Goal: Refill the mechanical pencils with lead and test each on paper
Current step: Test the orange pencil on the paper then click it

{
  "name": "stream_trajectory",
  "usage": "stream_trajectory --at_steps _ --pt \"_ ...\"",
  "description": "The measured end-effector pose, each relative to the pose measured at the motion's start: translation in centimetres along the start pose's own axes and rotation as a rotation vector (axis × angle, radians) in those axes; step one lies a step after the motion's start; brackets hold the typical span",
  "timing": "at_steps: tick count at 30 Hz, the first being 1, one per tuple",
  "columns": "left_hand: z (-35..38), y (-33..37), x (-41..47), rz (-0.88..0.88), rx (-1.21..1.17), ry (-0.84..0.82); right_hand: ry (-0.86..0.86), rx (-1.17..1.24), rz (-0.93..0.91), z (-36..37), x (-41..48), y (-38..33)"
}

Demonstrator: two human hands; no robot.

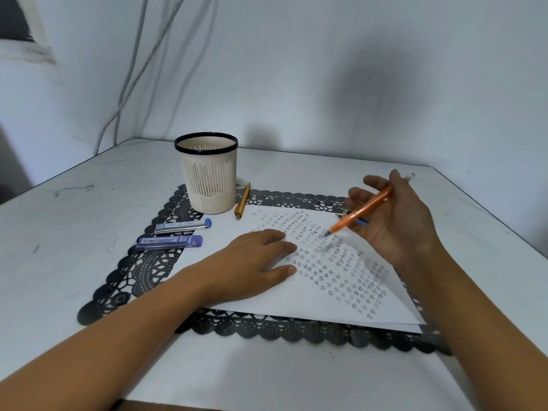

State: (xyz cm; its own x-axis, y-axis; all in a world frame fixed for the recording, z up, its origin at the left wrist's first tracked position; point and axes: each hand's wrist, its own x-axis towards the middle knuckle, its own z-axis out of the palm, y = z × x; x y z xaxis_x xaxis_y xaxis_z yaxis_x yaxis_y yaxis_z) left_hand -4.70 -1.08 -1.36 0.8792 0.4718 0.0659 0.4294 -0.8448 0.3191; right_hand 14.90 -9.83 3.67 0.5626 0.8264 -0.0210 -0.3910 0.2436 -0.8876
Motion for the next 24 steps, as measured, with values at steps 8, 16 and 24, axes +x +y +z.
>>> stream_trajectory --at_steps 8,16,24 --pt "-0.6 0.3 0.1 -0.003 -0.001 -0.042 -0.025 0.005 -0.015 0.0 0.2 -0.1" --pt "-0.9 1.4 -0.2 0.092 0.054 -0.135 -0.057 -0.139 -0.065 0.6 0.9 -0.1" --pt "0.2 0.7 -0.7 0.171 0.067 -0.025 -0.181 -0.443 -0.088 1.3 3.8 1.1"
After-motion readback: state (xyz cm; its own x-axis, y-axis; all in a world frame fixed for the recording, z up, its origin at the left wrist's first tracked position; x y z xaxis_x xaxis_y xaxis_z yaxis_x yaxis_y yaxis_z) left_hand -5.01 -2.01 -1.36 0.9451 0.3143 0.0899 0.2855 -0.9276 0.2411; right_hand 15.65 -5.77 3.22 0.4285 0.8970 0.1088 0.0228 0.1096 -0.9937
